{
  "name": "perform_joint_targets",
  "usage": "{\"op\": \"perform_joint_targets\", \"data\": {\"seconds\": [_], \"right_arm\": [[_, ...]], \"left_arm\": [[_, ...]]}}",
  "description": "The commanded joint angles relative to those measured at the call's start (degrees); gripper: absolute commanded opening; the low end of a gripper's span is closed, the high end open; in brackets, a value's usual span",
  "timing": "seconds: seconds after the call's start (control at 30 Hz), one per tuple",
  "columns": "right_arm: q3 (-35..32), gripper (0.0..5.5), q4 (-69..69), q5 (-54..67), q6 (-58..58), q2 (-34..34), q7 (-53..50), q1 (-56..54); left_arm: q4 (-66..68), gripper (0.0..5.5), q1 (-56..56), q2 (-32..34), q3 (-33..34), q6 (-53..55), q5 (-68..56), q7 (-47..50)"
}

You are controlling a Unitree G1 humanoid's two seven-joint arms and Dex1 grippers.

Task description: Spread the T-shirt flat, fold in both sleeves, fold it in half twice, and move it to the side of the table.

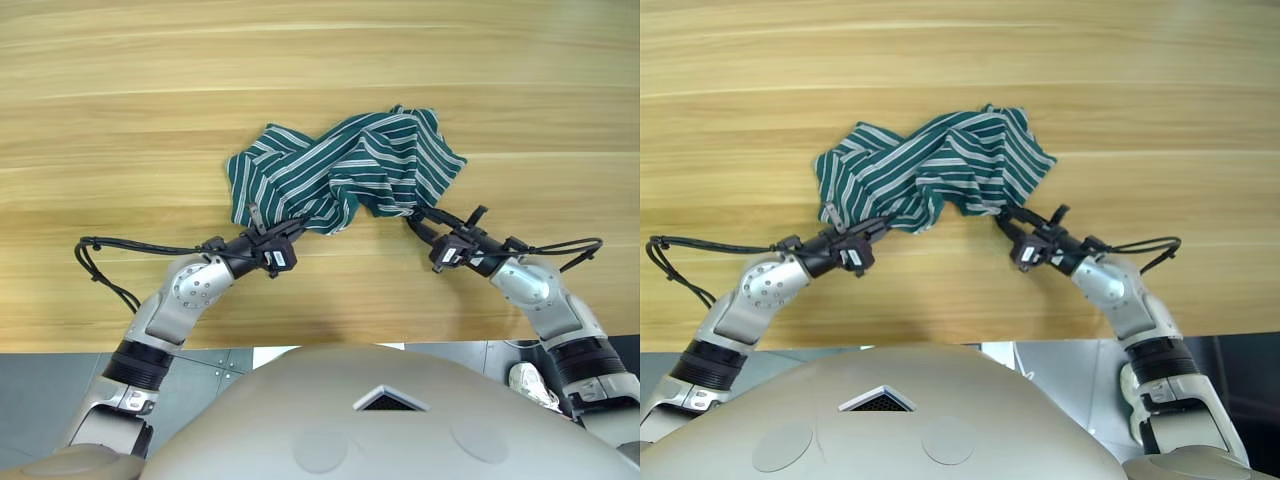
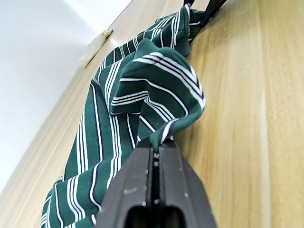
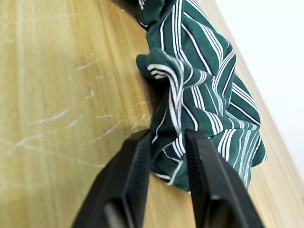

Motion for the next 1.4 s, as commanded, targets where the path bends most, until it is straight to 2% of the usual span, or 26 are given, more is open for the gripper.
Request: {"op": "perform_joint_targets", "data": {"seconds": [0.03,0.13,0.37,0.43,0.53,0.67,0.77,0.83,0.87,0.93,1.0,1.1,1.2,1.3,1.4], "right_arm": [[1.2,0.38,2.7,-1.2,1.3,-0.3,1.7,0.3],[2.1,0.03,3.7,-1.3,1.4,0.5,2.1,-0.4],[1.9,0.03,4.8,0.3,1.2,0.8,1.8,-0.8],[0.7,0.03,2.5,4.9,-2.0,-0.4,2.9,1.3],[-3.5,0.03,-6.3,22.1,-7.8,-4.6,7.3,8.3],[-12.5,0.03,-19.9,52.9,-12.8,-8.3,14.0,17.6],[-17.4,0.03,-26.1,66.0,-12.8,-7.4,18.7,19.4],[-17.9,0.03,-25.7,66.7,-10.5,-5.9,19.8,16.0],[-17.1,0.03,-24.3,65.5,-8.4,-4.6,19.7,11.9],[-14.4,0.03,-16.2,54.6,-2.3,0.0,15.0,-2.1],[-11.2,0.03,-2.5,41.8,2.3,5.8,9.6,-18.3],[-7.2,0.03,27.5,24.8,8.5,13.5,-7.3,-47.5],[-5.7,0.03,47.2,17.5,12.8,17.4,-24.5,-69.3],[-8.4,0.03,53.7,15.5,12.8,18.0,-40.0,-82.0],[-8.4,0.03,52.1,9.8,6.1,15.8,-50.1,-83.3]], "left_arm": [[-1.6,0.0,0.4,-0.5,0.8,0.5,-1.4,0.2],[-2.4,0.0,0.5,-0.9,0.7,0.8,-1.5,0.2],[-4.3,0.0,1.4,-1.9,1.2,0.5,-4.0,0.1],[-5.3,0.0,3.0,-1.4,3.4,-0.7,-8.3,0.1],[-6.9,0.0,7.5,1.8,8.6,-5.8,-18.4,-2.2],[-7.7,0.0,12.4,3.4,11.8,-10.7,-34.4,-7.8],[-9.3,0.0,12.3,3.1,13.0,-12.3,-44.9,-12.1],[-8.8,0.0,9.2,2.2,13.6,-11.8,-49.1,-14.4],[-7.4,0.0,5.6,1.1,13.9,-10.8,-50.6,-15.1],[0.1,0.0,-6.5,-2.9,14.9,-6.6,-52.4,-14.2],[13.0,0.0,-20.9,-7.5,16.5,-3.6,-51.1,-11.5],[39.2,0.0,-46.6,-12.7,18.0,-2.2,-44.6,-3.5],[59.1,0.0,-67.0,-14.5,17.8,-1.4,-38.1,8.7],[66.6,0.0,-80.1,-13.9,19.0,-4.7,-35.0,17.4],[66.8,0.0,-82.0,-11.5,20.8,-11.0,-33.6,19.8]]}}
